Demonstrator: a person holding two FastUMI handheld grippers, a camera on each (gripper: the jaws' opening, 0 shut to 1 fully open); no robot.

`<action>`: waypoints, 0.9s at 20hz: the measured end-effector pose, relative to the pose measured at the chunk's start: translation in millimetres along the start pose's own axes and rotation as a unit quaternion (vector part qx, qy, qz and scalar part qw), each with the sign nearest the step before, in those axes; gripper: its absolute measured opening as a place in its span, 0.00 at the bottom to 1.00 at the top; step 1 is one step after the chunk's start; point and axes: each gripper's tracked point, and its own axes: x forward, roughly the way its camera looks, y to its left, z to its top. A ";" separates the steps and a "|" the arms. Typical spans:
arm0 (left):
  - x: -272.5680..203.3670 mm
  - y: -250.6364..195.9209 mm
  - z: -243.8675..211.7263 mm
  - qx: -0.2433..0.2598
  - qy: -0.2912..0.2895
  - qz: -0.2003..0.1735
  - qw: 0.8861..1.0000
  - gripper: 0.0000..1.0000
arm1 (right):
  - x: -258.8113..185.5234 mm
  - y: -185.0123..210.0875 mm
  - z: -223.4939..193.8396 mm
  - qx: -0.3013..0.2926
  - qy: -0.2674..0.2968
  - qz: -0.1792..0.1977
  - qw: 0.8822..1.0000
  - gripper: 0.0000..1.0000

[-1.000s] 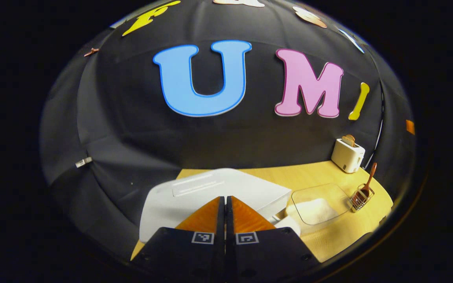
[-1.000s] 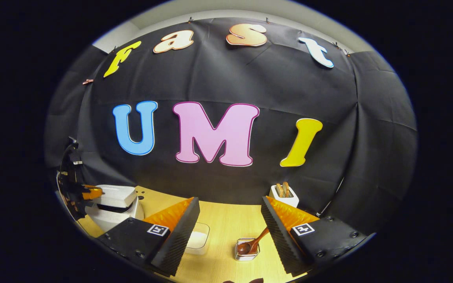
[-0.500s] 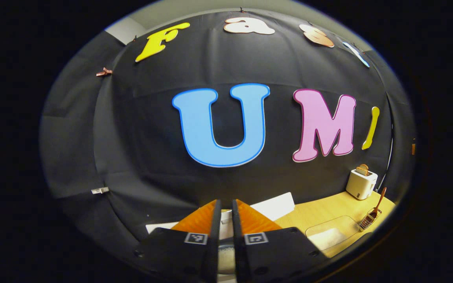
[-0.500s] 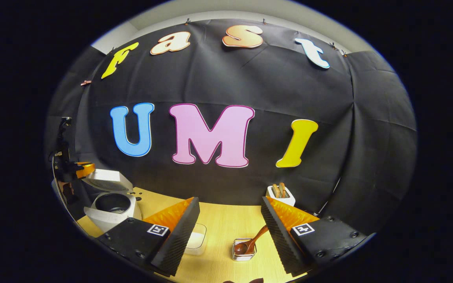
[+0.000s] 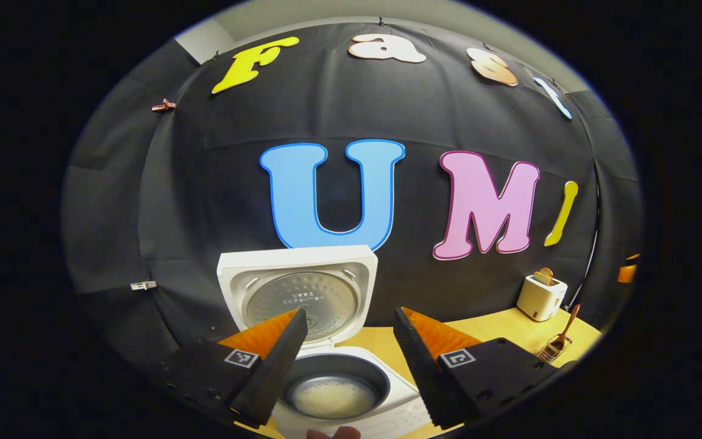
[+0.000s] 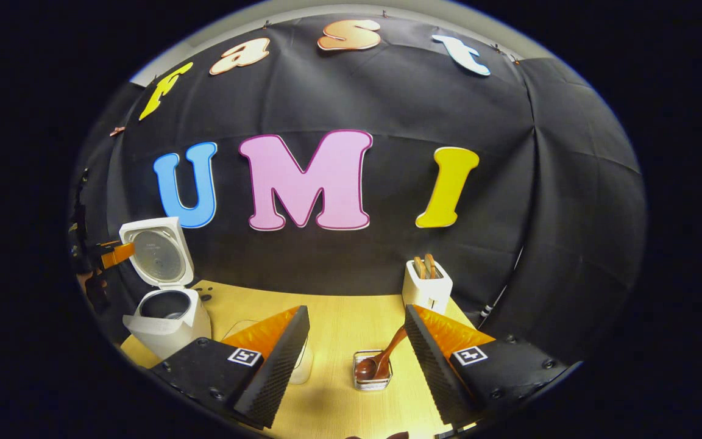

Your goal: Close the left gripper, press the button to open the rice cooker; take a wooden spoon from the chopstick holder with the right hand, scoop a spoonful of rice and pour it into the rice cooker, then put the wooden spoon back into the chopstick holder.

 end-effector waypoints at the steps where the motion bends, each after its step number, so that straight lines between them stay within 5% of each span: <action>1: -1.2 -3.4 -1.6 -0.002 0.003 -0.002 1.000 0.92 | 4.4 -3.4 -7.8 0.001 0.006 0.001 1.000 0.98; 6: -9.5 -24.9 -6.3 -0.010 0.021 -0.018 1.000 0.92 | 33.3 -26.2 -55.7 0.021 0.043 -0.001 0.999 0.98; 18: -43.9 -48.5 -20.0 -0.027 0.067 0.021 0.997 0.92 | 131.3 -62.7 -143.5 0.087 0.109 0.034 0.990 0.96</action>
